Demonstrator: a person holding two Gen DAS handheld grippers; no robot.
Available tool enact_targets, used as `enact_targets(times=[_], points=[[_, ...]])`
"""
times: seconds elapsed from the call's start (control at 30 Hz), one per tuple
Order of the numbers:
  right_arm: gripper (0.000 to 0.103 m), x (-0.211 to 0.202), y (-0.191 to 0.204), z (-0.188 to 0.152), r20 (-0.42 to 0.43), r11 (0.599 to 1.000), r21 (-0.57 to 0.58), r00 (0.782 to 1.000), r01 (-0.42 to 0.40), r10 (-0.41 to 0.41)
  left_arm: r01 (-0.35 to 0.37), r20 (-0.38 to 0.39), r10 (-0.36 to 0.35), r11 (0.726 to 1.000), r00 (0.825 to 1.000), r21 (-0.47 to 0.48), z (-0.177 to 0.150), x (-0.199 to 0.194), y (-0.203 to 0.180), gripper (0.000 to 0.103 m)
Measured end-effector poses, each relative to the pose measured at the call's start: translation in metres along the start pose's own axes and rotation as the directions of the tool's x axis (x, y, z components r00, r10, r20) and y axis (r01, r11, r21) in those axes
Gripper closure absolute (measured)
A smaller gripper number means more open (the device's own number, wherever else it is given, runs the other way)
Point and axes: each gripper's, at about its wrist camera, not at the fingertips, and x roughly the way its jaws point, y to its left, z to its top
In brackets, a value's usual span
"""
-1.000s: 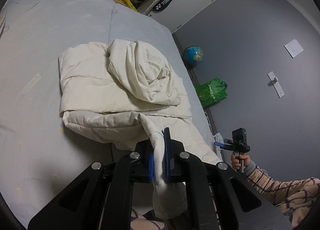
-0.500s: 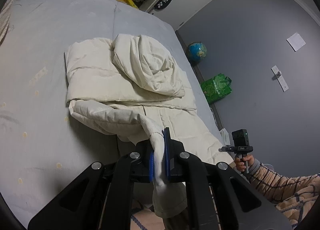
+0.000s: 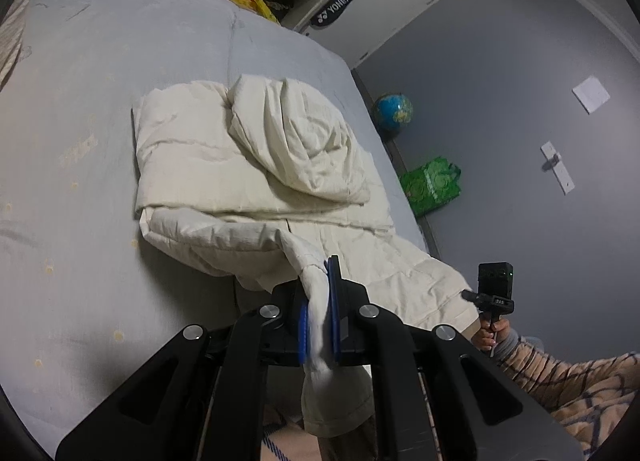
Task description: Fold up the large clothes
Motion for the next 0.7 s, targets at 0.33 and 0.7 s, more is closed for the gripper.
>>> enact_targets(times=[0.33,0.7], points=[[0.093,-0.008,-0.006,0.102,0.342,0.980,-0.005,0.920,-0.201,0.191,0.044,0.111,-0.034,0.995,0.993,-0.086,0.062,-0.009,0.026,0.095],[0.093,0.022,-0.070,0.209,0.519,0.963,0.151,0.847,-0.224,0.115,0.048,0.146,-0.023,0.984,0.989,-0.170,0.152,0.025,0.062,0.095]])
